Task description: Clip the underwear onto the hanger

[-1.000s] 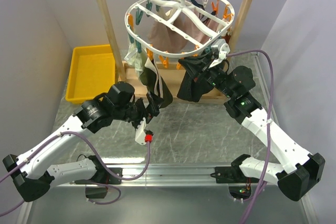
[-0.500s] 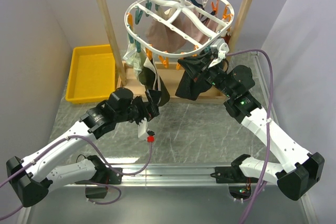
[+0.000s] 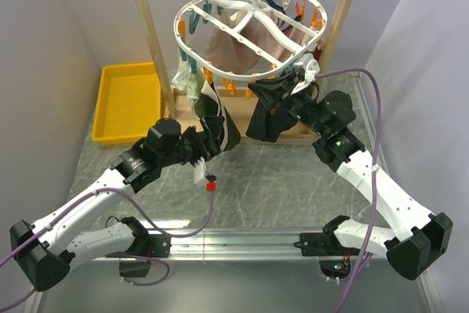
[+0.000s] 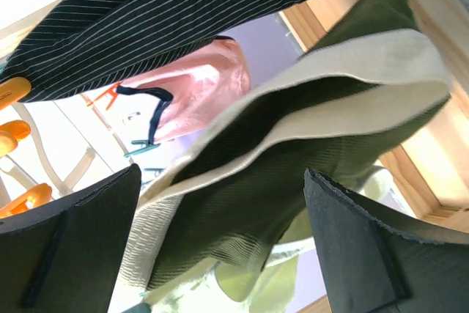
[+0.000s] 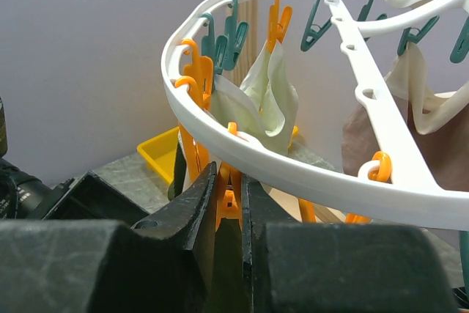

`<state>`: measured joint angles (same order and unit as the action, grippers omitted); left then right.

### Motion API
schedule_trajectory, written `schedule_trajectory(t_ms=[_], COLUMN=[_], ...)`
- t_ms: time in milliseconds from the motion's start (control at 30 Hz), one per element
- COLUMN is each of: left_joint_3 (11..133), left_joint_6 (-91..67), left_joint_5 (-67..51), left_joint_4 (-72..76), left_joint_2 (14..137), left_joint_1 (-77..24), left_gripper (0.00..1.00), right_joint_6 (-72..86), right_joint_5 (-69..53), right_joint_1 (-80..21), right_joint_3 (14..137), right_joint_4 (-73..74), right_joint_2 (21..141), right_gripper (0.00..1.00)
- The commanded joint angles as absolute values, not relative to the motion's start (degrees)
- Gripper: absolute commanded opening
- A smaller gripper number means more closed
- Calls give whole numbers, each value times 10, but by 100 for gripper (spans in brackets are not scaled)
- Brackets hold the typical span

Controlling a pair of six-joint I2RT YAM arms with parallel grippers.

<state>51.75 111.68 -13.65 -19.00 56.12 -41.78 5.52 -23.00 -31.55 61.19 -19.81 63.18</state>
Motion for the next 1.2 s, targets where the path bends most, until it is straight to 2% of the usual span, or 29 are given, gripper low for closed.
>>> schedule_trajectory(t_ms=[0,700,1167], left_joint_3=[513,529,540], left_joint_6=[1131,1203,1225], left_joint_5=[-157,-216,-230], left_joint_4=[-143,-163,-190], left_joint_2=[565,629,662], left_joint_1=[-413,-398,-395], left_gripper=[98,96,73], right_joint_6=[63,64,64], right_joint_5=[-272,-272,-272], right_joint_1=[-319,-316,-316], right_joint_3=[624,621,616], right_joint_4=[-198,-198,-200], right_joint_2=[632,630,631], right_gripper=[0,0,0])
